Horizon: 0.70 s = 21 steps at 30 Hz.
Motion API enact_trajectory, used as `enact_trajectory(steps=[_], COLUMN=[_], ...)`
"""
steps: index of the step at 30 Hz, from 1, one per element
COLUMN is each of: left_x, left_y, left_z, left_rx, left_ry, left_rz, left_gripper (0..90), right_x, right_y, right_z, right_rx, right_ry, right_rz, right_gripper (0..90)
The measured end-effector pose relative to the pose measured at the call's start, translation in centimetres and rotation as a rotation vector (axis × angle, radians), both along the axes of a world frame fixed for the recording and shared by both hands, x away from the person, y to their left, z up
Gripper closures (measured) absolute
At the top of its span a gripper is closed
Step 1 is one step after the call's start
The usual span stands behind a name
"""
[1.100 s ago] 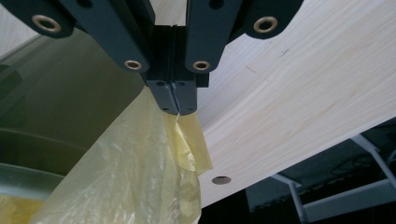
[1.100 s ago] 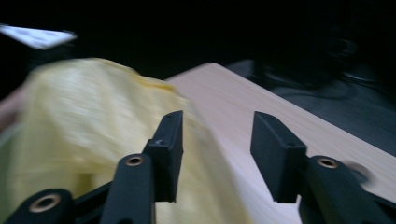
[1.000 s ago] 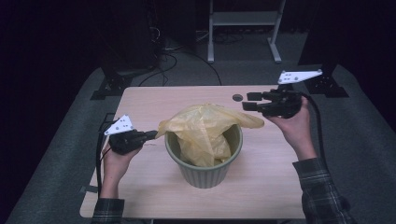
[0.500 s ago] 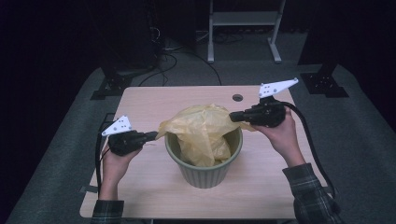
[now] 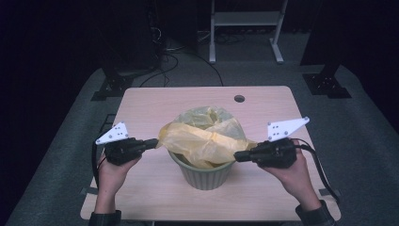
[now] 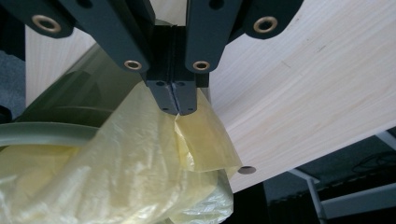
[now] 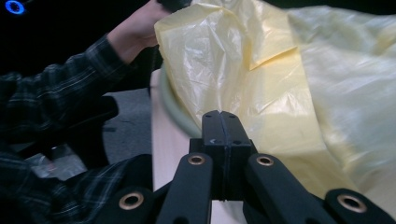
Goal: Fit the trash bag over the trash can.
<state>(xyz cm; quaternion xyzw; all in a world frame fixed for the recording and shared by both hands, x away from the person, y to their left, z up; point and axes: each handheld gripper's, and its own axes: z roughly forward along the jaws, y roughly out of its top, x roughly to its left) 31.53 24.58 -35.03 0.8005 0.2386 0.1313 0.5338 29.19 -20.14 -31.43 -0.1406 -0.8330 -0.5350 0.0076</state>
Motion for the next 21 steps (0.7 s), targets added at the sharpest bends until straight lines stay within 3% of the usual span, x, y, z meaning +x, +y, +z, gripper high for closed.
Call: enact_trajectory(steps=[5, 8, 10, 12, 16, 17, 21], left_x=[-0.4, -0.5, -0.6, -0.6, -0.4, -0.2, 1.1], left_y=[0.4, 0.6, 0.8, 0.8, 0.4, 0.2, -0.4], left_z=[-0.2, -0.4, -0.4, -0.5, -0.9, -1.1, -3.0], left_rx=[-0.013, -0.026, -0.032, -0.042, -0.008, 0.029, 0.112], left_ry=[0.007, 0.016, 0.020, 0.028, 0.045, 0.052, 0.082], left_rz=[0.003, 0.001, 0.004, -0.006, 0.000, 0.016, 0.060], left_gripper=[89.8, 89.8, 89.8, 89.9, 89.9, 90.0, 89.9], right_x=[-2.0, -2.9, -3.3, -3.2, -3.1, -3.1, -2.7], right_y=[0.5, 1.7, 2.6, 3.3, 4.4, 4.7, 5.4], right_z=[-1.4, -2.8, -3.9, -5.1, -6.8, -7.0, -8.4], right_rx=[0.018, -0.022, -0.073, -0.088, -0.153, -0.158, -0.224], right_ry=[0.023, 0.046, 0.052, 0.074, 0.082, 0.088, 0.089], right_rz=[0.058, 0.112, 0.120, 0.129, 0.110, 0.108, 0.070], right_gripper=[90.0, 90.0, 90.0, 90.0, 90.0, 90.0, 90.0])
